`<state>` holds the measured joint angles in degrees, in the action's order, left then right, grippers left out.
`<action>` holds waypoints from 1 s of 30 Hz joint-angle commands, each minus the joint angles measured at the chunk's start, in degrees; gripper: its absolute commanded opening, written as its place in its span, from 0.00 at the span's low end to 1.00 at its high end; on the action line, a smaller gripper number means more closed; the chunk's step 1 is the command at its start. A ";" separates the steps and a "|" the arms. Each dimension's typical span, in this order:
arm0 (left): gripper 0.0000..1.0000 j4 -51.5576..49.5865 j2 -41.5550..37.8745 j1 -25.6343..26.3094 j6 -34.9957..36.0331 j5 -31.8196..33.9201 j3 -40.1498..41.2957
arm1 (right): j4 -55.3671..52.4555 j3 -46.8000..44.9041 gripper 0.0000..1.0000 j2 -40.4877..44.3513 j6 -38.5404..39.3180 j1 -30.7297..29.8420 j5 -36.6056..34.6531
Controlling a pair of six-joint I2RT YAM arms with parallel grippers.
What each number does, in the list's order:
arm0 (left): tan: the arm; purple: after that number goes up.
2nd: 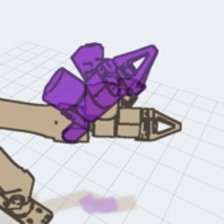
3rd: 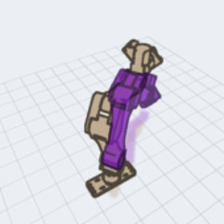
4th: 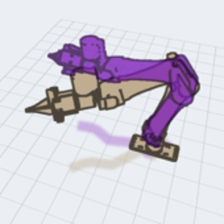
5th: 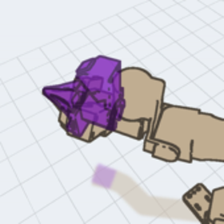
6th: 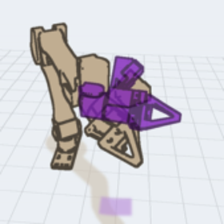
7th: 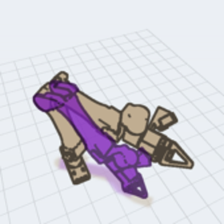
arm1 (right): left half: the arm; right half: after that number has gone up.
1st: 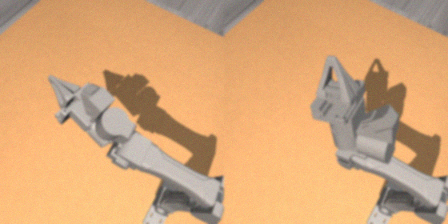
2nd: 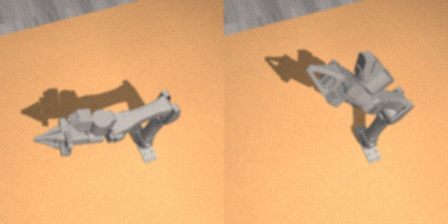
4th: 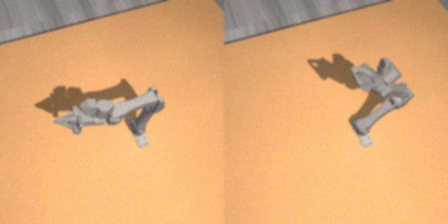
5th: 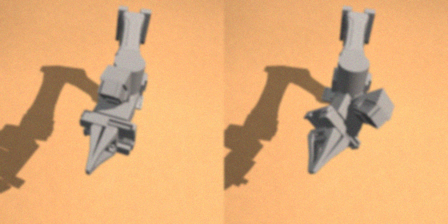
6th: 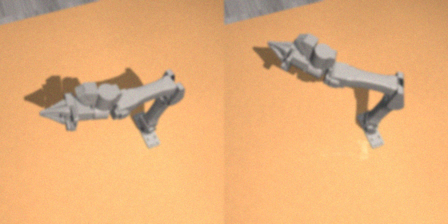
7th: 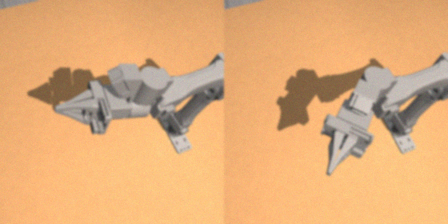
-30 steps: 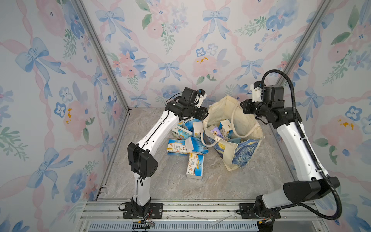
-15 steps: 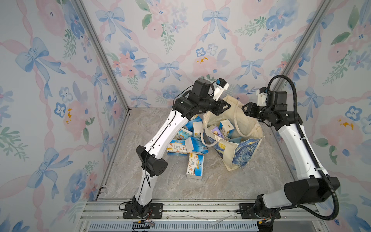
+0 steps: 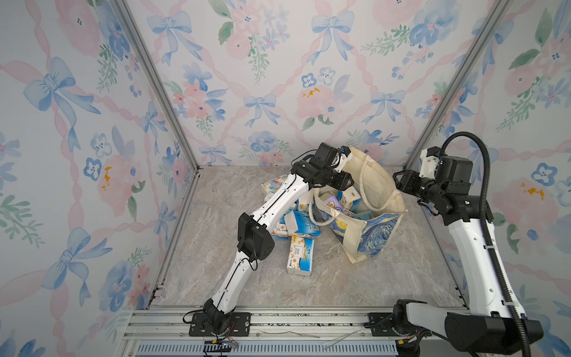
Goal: Put tissues into the canvas bag
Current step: Adjust the canvas bag at the center of the board.
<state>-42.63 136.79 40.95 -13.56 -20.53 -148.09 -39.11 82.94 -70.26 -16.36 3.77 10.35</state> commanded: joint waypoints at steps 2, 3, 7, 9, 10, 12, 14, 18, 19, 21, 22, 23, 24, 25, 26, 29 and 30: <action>0.53 6.59 2.20 0.36 -0.67 -0.77 -2.11 | 1.23 -1.28 0.55 -1.46 -0.52 1.23 2.10; 0.53 7.65 2.56 0.49 -0.88 -1.22 -2.11 | 1.28 -1.37 0.55 -2.00 -0.47 1.24 2.45; 0.54 12.22 3.88 1.27 -1.35 -1.13 -2.11 | 2.82 -2.15 0.55 -3.68 -0.68 1.20 4.15; 0.54 14.33 4.81 1.52 -1.83 -1.10 -2.11 | 3.79 -2.75 0.55 -4.24 -1.02 1.24 5.41; 0.54 15.34 5.24 1.66 -2.09 -0.72 -2.20 | 4.10 -2.89 0.55 -4.51 -1.22 1.21 5.87; 0.55 17.00 6.16 1.85 -2.46 -0.38 -2.29 | 4.69 -3.36 0.55 -4.88 -1.35 1.21 6.41; 0.55 18.63 6.99 2.07 -3.02 0.14 -2.46 | 5.06 -3.70 0.55 -5.19 -1.23 1.24 6.61; 0.56 21.40 8.37 2.12 -3.91 1.90 -2.51 | 5.42 -3.66 0.54 -5.76 -1.08 1.17 7.30; 0.57 22.09 8.70 2.13 -4.14 2.52 -2.55 | 5.58 -3.65 0.54 -5.92 -1.05 1.24 7.51; 0.57 22.92 9.24 2.12 -4.45 3.92 -2.55 | 6.04 -3.61 0.54 -6.16 -1.04 1.17 7.94; 0.57 23.42 9.52 2.12 -4.54 4.39 -2.55 | 6.22 -3.71 0.54 -6.12 -1.11 1.24 8.20; 0.57 24.00 9.74 2.12 -4.71 4.61 -2.55 | 6.33 -3.58 0.54 -6.20 -1.13 1.24 8.31; 0.56 24.67 9.94 2.12 -4.93 4.63 -2.54 | 6.33 -3.66 0.54 -6.30 -1.09 1.24 8.32; 0.54 25.45 10.22 2.09 -5.27 4.35 -2.55 | 6.42 -3.64 0.54 -6.39 -0.97 1.19 8.52; 0.51 26.40 10.48 2.11 -5.71 3.86 -2.55 | 6.48 -3.61 0.54 -6.46 -0.95 1.24 8.62; 0.45 28.61 11.20 2.12 -6.86 2.40 -2.54 | 6.68 -3.87 0.54 -6.60 -0.95 1.22 9.01; 0.44 28.93 11.37 2.12 -7.07 2.14 -2.64 | 6.77 -3.92 0.54 -6.56 -0.96 1.24 8.99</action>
<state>-17.37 146.32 43.13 -19.20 -17.39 -149.40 -33.50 79.66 -76.25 -17.02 4.58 18.11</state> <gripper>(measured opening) 0.450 0.540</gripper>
